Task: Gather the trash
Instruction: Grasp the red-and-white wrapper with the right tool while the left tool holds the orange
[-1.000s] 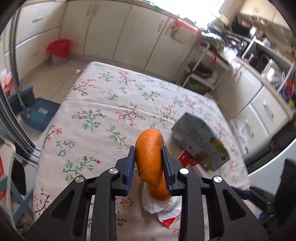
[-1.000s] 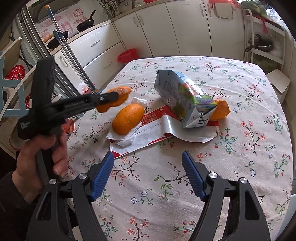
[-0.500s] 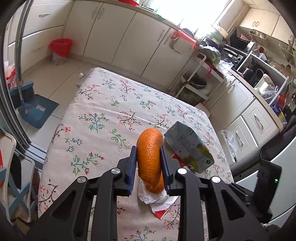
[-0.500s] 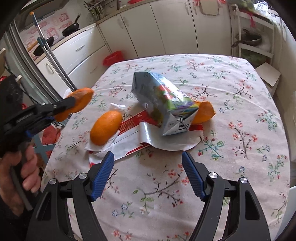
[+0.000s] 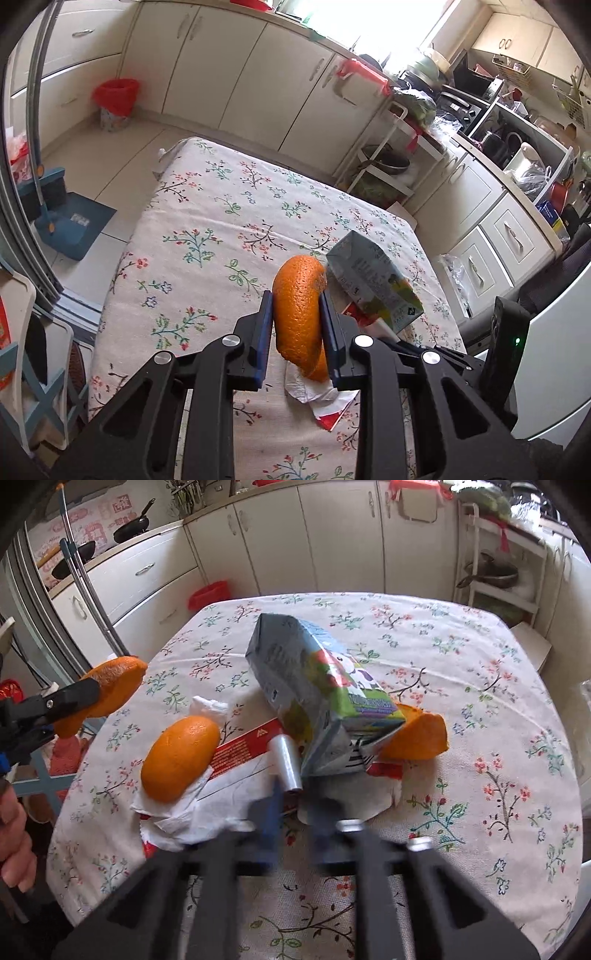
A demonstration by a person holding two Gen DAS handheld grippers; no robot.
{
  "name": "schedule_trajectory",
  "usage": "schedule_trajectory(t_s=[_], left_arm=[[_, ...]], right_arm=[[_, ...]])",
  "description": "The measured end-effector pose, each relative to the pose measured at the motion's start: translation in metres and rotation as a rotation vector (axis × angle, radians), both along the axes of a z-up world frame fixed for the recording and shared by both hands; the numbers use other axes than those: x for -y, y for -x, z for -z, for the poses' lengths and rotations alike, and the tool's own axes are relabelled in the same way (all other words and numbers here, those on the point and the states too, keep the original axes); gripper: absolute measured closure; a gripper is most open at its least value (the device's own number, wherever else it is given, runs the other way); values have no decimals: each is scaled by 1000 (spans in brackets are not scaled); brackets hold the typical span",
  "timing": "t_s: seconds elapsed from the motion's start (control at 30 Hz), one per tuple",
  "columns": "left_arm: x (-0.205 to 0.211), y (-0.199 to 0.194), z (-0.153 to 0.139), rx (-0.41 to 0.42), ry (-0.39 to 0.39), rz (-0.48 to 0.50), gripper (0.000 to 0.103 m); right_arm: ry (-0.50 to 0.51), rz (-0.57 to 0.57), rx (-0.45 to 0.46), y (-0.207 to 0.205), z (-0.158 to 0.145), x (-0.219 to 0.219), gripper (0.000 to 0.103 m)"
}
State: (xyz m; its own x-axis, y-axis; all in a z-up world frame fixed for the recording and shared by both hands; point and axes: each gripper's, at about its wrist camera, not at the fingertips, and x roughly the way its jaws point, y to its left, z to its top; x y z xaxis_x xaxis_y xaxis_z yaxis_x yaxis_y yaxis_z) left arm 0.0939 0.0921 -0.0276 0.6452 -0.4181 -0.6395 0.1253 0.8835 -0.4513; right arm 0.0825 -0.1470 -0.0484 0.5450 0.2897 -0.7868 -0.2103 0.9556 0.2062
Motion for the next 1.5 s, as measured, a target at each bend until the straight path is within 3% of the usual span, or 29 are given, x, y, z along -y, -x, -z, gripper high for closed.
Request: schedule_trajectory(t_s=[0.27, 0.47, 0.53, 0.6, 0.87, 0.93, 0.97, 1.0, 1.03, 1.13, 1.23, 1.37, 1.5], left_arm=[[5, 1, -1, 9, -16, 8, 80], [9, 1, 5, -6, -9, -11, 80], [9, 1, 7, -12, 1, -19, 80], [11, 1, 7, -11, 6, -16, 80], [6, 0, 6, -13, 16, -8, 80], [2, -1, 5, -11, 25, -12, 80], [0, -1, 4, -9, 26, -12, 80], [-1, -1, 4, -7, 25, -12, 80], [-1, -1, 3, -6, 24, -12, 80], [-3, -1, 2, -4, 20, -12, 80], [-3, -1, 2, -1, 18, -15, 80], [0, 0, 2, 2, 6, -12, 80], [8, 1, 3, 11, 0, 0, 80]], right_arm=[[-186, -105, 9, 24, -27, 26, 99], [-226, -110, 20, 38, -44, 48, 99], [-203, -103, 3, 36, -37, 42, 91], [-174, -93, 12, 31, -34, 27, 50], [-8, -62, 23, 8, -6, -3, 48], [44, -41, 26, 3, 1, -7, 51], [62, -27, 41, 2, -3, -7, 66], [68, -25, 51, 1, -5, -7, 93], [83, -25, 52, 0, -6, -7, 100], [28, -48, 19, -2, -6, -2, 102], [-124, -76, -6, 4, -17, 13, 102], [-315, -127, 48, 22, -49, 44, 102], [-439, -139, 93, 38, -71, 74, 102]])
